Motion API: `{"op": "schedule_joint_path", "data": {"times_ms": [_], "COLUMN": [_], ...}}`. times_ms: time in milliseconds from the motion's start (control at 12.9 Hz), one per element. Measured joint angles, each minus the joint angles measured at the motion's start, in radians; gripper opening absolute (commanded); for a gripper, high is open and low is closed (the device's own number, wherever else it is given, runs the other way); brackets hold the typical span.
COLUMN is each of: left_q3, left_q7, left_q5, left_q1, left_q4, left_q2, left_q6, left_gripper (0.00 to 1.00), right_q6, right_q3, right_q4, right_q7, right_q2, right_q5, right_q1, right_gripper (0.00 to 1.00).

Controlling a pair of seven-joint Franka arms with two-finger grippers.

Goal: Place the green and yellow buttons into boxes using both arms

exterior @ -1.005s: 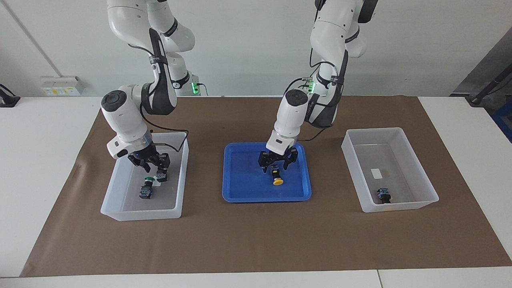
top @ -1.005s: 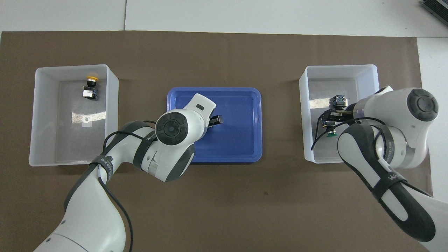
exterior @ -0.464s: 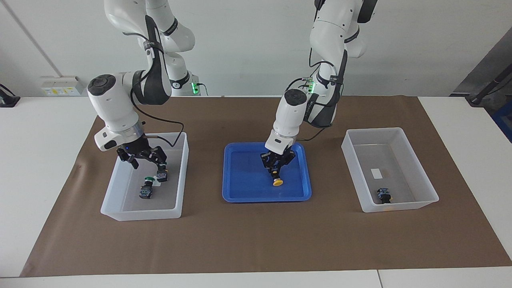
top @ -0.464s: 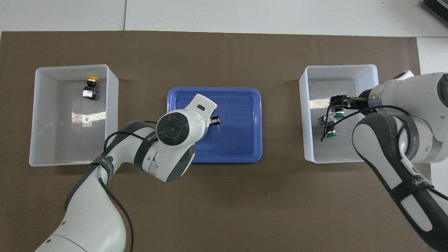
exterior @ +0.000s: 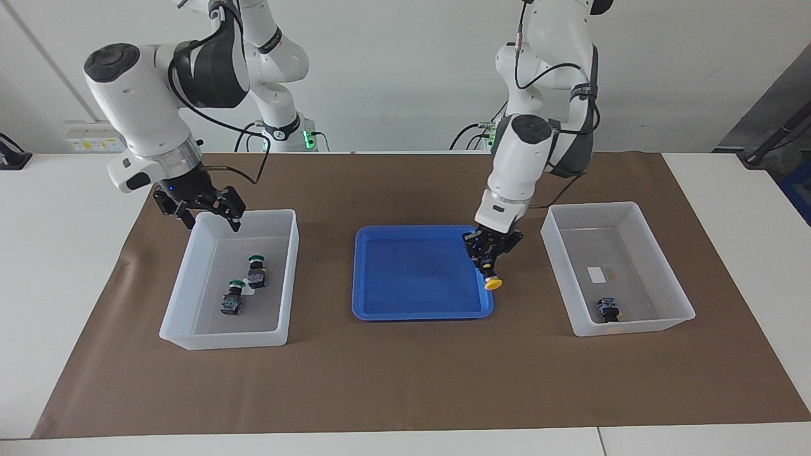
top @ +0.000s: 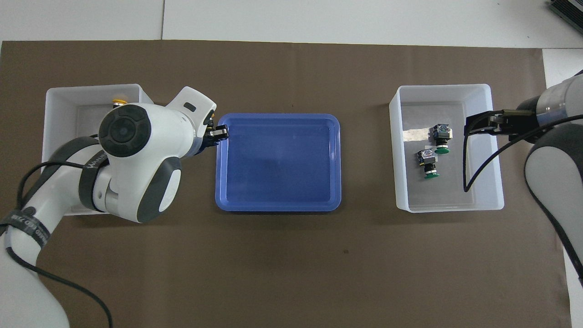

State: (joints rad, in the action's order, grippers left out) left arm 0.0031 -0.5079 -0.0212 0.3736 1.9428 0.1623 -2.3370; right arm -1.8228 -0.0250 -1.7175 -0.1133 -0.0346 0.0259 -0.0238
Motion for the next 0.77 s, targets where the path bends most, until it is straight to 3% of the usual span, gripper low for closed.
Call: {"op": "schedule_joint_path", "data": {"times_ms": [386, 773], "left_q3": [0.003, 0.001], "left_q7": [0.293, 0.557], "left_q5": [0.003, 0.003], "left_q1": [-0.241, -0.404], "left_q4": [-0.004, 0.0], "left_q2": [-0.014, 0.004], "left_q6": [-0.022, -0.092], "left_gripper": [0.0, 0.0], "right_q6": [0.206, 0.164], "right_q3": [0.003, 0.002], "right_q4": [0.082, 0.025], "right_q7": [0.001, 0.047], "right_q2": [0.068, 0.093], "right_q5": [-0.015, -0.017], "right_q1": [-0.001, -0.001], "right_gripper": [1.0, 1.0]}}
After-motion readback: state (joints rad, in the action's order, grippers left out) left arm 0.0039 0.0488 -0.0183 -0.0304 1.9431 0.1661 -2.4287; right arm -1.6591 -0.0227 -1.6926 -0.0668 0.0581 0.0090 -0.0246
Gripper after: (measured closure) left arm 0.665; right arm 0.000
